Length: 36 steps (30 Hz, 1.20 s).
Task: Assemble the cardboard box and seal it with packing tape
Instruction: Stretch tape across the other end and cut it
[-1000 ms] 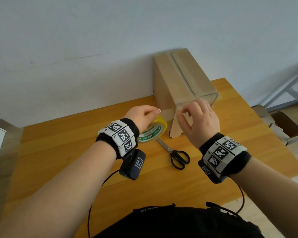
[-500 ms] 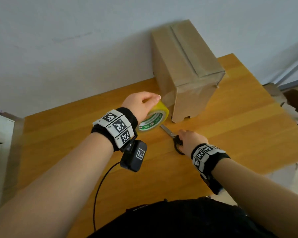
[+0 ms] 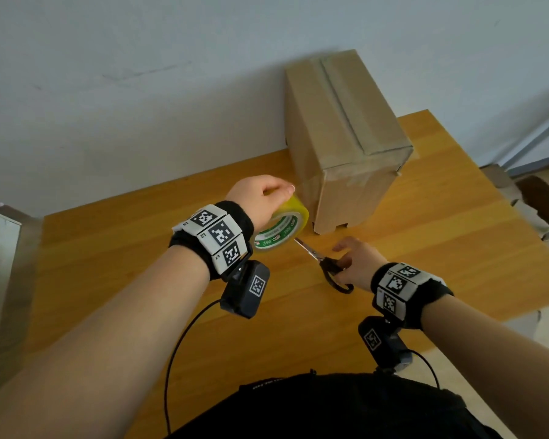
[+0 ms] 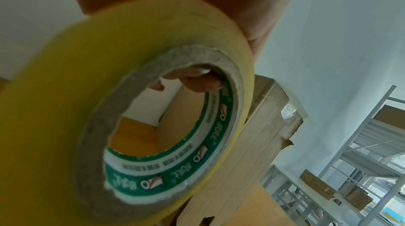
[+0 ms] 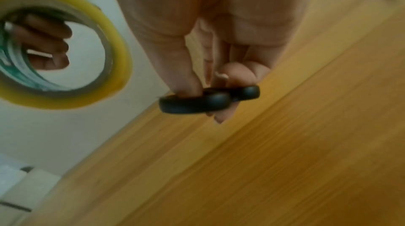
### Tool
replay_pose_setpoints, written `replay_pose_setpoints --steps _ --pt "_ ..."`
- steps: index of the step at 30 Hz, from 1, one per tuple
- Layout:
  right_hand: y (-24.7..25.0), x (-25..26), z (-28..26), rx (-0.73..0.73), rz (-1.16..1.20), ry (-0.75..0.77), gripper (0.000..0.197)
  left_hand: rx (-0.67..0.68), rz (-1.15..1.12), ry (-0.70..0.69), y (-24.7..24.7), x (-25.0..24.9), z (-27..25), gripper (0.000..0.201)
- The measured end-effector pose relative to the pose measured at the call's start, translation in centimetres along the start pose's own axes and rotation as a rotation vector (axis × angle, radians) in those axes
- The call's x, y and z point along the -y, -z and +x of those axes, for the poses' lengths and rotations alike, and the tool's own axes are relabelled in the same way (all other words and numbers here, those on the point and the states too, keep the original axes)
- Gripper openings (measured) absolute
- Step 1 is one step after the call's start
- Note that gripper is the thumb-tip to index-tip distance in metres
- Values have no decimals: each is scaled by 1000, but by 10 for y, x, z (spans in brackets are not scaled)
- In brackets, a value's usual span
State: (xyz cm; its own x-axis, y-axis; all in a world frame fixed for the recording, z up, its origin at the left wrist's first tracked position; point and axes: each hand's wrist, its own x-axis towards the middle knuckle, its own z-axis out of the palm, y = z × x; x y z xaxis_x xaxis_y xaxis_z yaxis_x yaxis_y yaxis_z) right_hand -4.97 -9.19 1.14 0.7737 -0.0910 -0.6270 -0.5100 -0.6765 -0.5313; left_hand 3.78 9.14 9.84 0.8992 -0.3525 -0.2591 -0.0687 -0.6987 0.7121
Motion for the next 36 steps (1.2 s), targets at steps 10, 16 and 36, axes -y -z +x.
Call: replay_pose_setpoints --steps 10,16,36 --pt "9 -18 -15 13 151 100 51 5 72 -42 5 1 7 26" --pt "12 -12 -23 48 221 171 49 -14 91 -51 5 1 6 25" --pt "17 28 -41 -101 460 193 35 -34 95 -64 5 -2 2 26"
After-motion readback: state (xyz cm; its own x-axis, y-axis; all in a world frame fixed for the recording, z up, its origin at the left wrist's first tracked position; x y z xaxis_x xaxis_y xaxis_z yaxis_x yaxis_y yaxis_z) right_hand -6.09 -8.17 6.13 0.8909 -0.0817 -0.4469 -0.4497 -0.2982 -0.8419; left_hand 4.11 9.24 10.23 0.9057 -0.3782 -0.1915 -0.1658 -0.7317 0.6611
